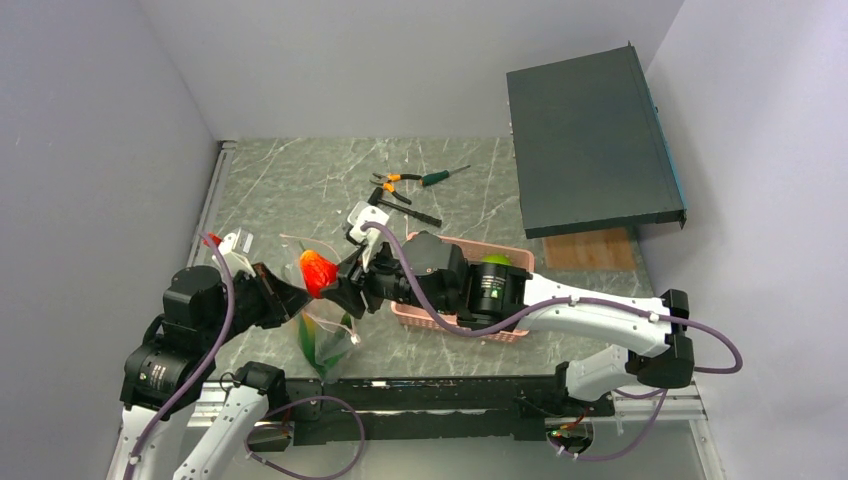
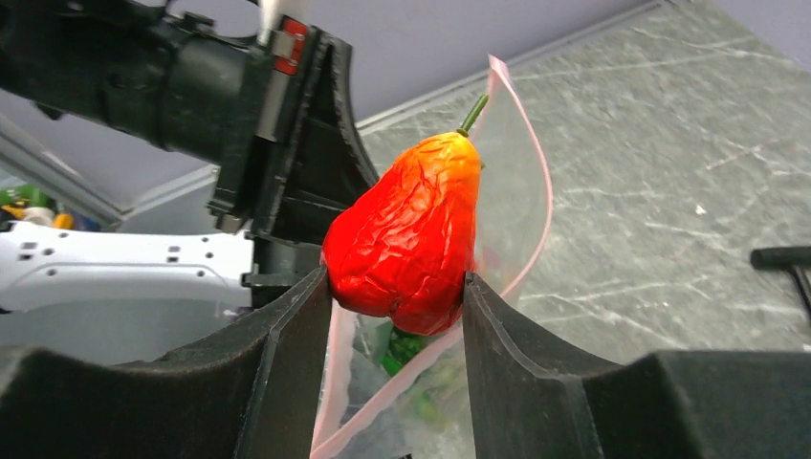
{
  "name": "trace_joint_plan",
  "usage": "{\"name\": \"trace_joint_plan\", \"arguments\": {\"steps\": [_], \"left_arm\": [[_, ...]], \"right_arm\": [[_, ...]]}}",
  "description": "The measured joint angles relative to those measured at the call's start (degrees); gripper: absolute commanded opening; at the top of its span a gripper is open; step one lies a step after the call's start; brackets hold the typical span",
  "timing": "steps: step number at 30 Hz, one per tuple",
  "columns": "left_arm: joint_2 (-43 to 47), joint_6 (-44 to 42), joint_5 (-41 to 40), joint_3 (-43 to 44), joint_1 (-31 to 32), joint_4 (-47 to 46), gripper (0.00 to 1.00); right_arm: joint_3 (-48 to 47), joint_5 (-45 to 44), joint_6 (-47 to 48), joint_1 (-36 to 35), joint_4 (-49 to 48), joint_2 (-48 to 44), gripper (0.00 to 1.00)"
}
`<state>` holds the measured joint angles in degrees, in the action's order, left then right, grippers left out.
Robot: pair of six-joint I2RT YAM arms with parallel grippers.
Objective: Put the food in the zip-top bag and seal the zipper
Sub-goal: Place the fake fruit in the zipper food storage bag.
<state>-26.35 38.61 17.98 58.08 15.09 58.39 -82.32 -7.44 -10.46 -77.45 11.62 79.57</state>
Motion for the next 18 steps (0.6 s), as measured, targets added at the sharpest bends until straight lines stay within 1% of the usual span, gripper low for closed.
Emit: {"name": "trace_joint_plan", "arguments": {"steps": [5,6,8,18], "left_arm": [[0.0,0.0,0.0,-0.02,0.0,-0.02,0.0],[0.0,0.0,0.0,-0.02,0.0,-0.02,0.0],[-0.02,-0.15,-0.09,-0.02,0.0,0.07,0.0],[-0.22,-0.2,-0.07,0.0,0.0,0.13,0.0]], "right_arm": [[-0.46,-3.76,-0.04,-0.02,2.38,0.68,0.7],[-0.9,-4.48,-0.09,0.0,2.6,0.92,0.72],[-1.36,-5.55,-0.09,0.0,2.67,1.14,0.73],[-1.36,-8.24,0.02,-0.02,3.52,0.83,0.73]]}}
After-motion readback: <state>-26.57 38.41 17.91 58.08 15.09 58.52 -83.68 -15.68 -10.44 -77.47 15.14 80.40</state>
